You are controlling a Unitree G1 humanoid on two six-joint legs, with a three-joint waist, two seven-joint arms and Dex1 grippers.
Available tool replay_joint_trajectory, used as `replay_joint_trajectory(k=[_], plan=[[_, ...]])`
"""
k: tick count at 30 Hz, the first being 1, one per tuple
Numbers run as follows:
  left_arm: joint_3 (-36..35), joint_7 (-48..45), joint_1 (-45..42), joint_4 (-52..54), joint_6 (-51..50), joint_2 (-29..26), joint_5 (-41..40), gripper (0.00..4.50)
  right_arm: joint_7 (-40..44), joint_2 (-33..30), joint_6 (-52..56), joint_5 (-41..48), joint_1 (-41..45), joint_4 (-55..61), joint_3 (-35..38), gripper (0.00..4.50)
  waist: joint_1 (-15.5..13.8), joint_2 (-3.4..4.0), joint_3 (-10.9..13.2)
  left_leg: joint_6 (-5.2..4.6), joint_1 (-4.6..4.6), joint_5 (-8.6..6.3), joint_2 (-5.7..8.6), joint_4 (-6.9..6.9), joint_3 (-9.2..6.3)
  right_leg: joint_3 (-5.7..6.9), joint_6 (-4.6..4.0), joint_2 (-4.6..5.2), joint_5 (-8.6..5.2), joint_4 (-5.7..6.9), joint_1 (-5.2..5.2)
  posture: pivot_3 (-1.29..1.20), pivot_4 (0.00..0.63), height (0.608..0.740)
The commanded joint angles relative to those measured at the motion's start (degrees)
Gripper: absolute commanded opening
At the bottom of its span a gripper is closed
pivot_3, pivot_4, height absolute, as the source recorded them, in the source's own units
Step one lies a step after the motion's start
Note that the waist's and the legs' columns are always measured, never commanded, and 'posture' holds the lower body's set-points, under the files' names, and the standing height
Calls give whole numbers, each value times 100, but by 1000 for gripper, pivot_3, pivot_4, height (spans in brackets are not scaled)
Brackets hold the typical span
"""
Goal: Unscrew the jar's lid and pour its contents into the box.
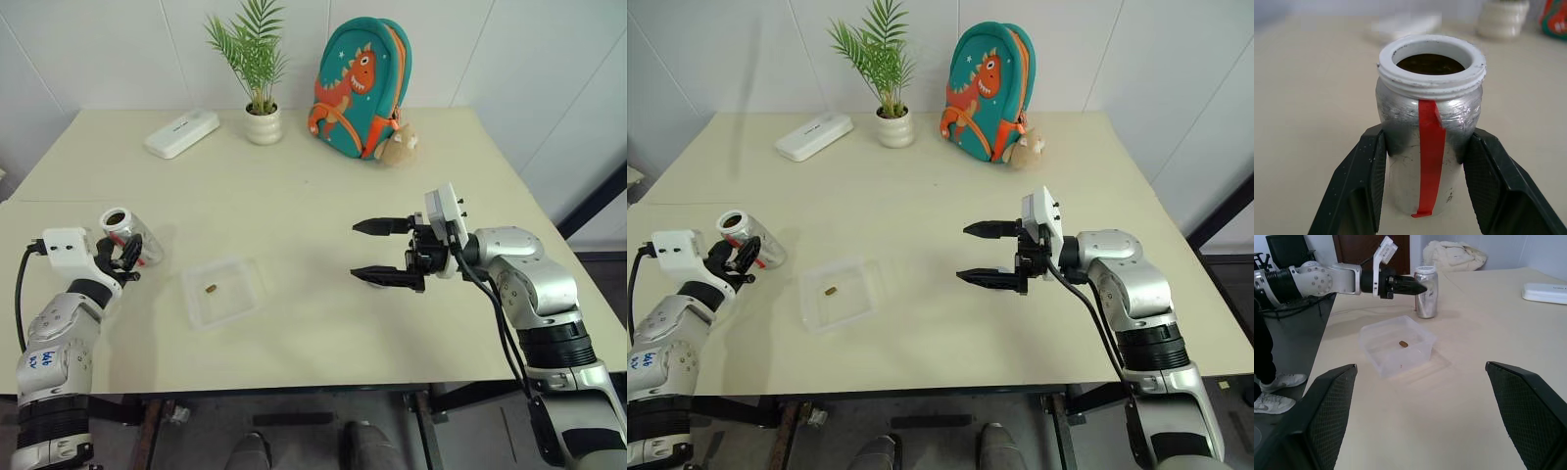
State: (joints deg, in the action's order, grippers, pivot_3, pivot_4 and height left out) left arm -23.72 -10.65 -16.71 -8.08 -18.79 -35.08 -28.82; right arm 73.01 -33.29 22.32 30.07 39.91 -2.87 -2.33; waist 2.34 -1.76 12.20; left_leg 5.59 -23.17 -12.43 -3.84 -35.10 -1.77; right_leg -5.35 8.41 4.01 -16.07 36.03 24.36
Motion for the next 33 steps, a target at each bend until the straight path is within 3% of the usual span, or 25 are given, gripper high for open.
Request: replay_joint_trajectory(k=[1, 3, 11, 20, 27, 30, 33], plan=[[-48, 81, -35, 79, -193, 27, 135, 1936, 101, 32, -176, -51, 168, -50, -6, 4422, 2, 0, 0, 0, 0, 1, 0, 0, 0, 0, -1, 0, 2, -3, -1, 0, 150, 740], [-112, 165, -70, 62, -293, 46, 155, 1936, 110, 67, -196, -69, 193, -75, -18, 4422, 4, 0, 0, 0, 1, 1, 0, -1, 1, 0, -1, 0, 5, -9, -4, 0, 150, 740], [-218, 129, -55, 241, -273, -178, 475, 4369, 118, 96, -208, -91, 185, -92, -35, 4500, 48, -1, 0, 1, -2, 1, 0, 1, 1, 0, 0, 0, 7, -14, -3, 0, 150, 740], [-515, 133, 208, 910, -492, -249, 503, 4438, 122, 115, -220, -155, 220, -149, -46, 4500, 90, -1, 0, 3, -2, -3, 0, 5, 1, 0, 0, 0, 7, -17, -2, 0, 150, 740], [-956, -398, 1062, 1944, -1450, -745, 187, 4438, 143, 36, -179, -172, 255, -155, -16, 4500, 107, -5, 3, 5, -4, -8, -1, 10, 3, -1, -7, 1, 4, -20, 5, 0, 150, 740], [-1140, -533, 1270, 2181, -1693, -872, 151, 4438, 156, -11, -165, -176, 231, -140, -3, 4500, 106, -6, 3, 4, -4, -9, -1, 10, 4, -1, -51, 2, -21, -24, 5, 0, 150, 740], [-1605, -1185, 1800, 2381, -1918, -1254, -12, 4438, 150, -136, -2, -145, 206, 17, 8, 4500, 120, -11, 6, 2, -7, -9, -1, 10, 7, -3, -63, 3, -26, -37, 5, 0, 150, 740]])
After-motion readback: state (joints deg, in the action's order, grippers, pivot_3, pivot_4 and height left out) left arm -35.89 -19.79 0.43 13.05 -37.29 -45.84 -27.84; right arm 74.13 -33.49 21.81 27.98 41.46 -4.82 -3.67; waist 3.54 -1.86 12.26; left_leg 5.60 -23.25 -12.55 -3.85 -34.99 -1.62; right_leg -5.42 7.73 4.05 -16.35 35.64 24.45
